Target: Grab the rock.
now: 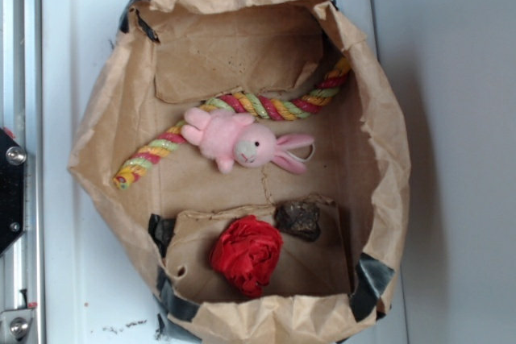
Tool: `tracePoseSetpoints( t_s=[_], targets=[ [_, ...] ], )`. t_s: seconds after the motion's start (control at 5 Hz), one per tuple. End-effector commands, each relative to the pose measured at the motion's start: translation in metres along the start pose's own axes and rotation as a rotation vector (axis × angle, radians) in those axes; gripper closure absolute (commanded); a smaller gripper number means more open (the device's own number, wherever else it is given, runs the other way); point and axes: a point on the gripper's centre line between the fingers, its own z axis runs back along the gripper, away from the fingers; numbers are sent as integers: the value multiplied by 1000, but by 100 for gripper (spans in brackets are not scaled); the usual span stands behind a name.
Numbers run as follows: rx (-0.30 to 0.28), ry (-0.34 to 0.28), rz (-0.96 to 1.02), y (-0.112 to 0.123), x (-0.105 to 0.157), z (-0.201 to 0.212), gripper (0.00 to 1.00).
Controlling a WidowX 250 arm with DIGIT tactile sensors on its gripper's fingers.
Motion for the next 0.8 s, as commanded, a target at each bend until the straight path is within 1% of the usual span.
tracePoseSetpoints(
  t_s=[0.0,0.2,0.4,0.6],
  targets=[
    [0,0,0,0,0,0,0],
    [-33,-33,27,-9,21,0,0],
    [-39,-58,60,-19,45,-5,0],
    [-30,-100,60,-26,63,-17,0]
  ],
)
